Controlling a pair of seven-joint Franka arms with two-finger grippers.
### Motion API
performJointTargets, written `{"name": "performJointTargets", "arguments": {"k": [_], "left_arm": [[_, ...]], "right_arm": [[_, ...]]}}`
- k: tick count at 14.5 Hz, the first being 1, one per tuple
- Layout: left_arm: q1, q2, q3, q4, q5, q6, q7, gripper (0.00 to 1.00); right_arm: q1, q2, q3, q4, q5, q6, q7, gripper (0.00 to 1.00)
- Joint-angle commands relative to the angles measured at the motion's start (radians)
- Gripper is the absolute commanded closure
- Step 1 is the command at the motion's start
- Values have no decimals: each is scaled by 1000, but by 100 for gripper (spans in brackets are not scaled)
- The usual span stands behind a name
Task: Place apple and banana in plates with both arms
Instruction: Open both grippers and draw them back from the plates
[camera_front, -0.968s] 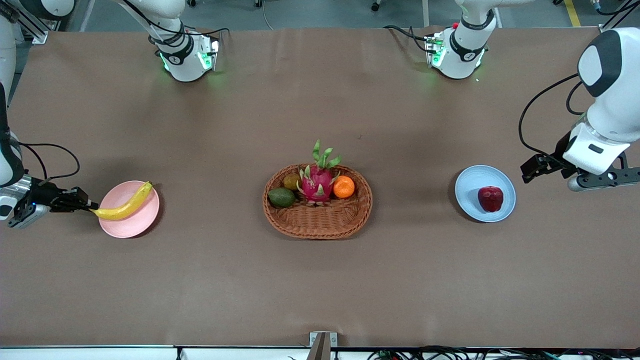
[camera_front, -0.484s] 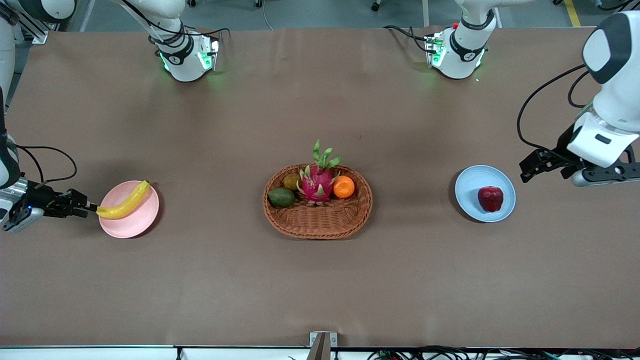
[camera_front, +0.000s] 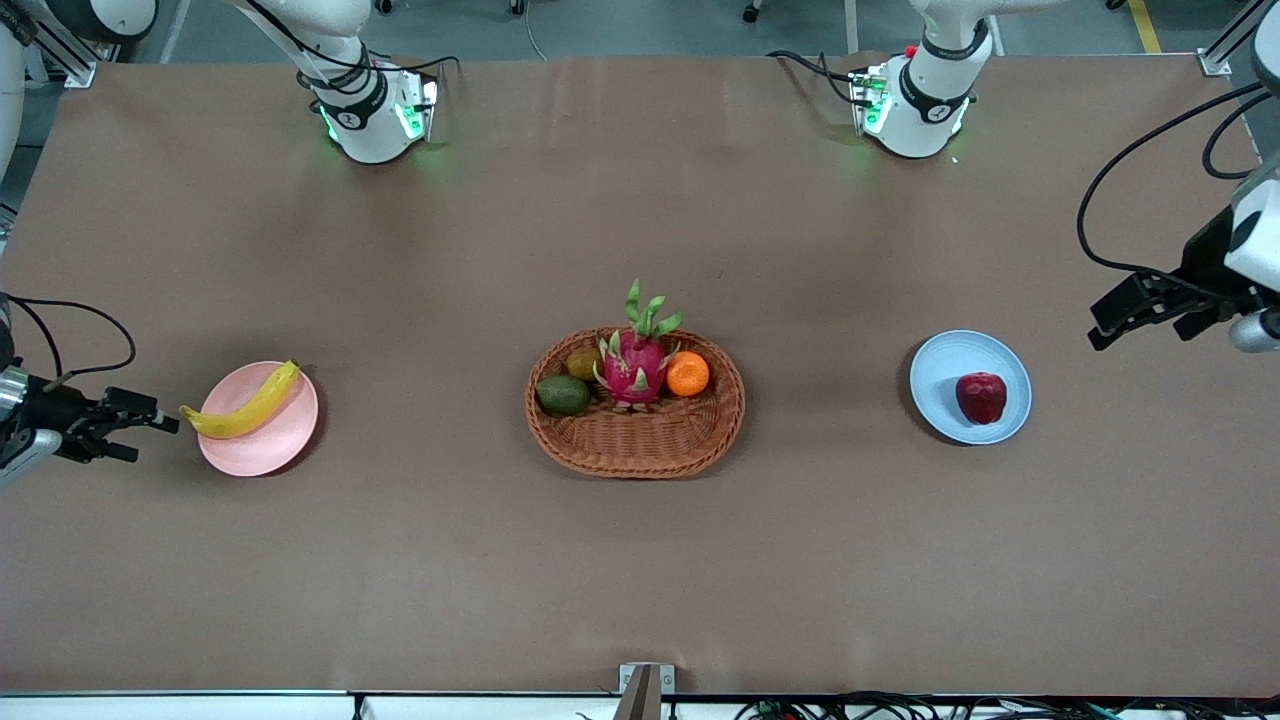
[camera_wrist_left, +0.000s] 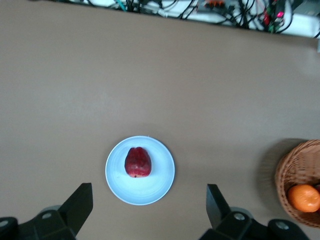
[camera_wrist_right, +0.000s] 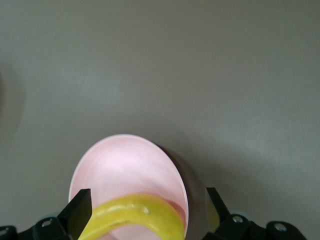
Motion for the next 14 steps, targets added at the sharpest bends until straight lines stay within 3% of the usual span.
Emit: {"name": "performJointTargets", "arguments": {"k": [1,5,9,11,14], "left_arm": [[4,13,-5,65,-18,-33,-3,0],[4,11,-5,118,-18,-212,0,0],[4,11,-10,120,-10,-228,3,0],[6,14,-7,120,-16,-228,2,0],[4,13,-7,120,-18,-228,-9,0]], "right_arm": [[37,-76,1,-10,-93,-16,135,0],[136,-204,0,-12,-268,-121,488,0],[264,-313,4,-9,-431,-276,908,0],[307,-353,2,-6,-451,-356,993,0],[325,-362,8,112,-524,-521,1050,0]]}}
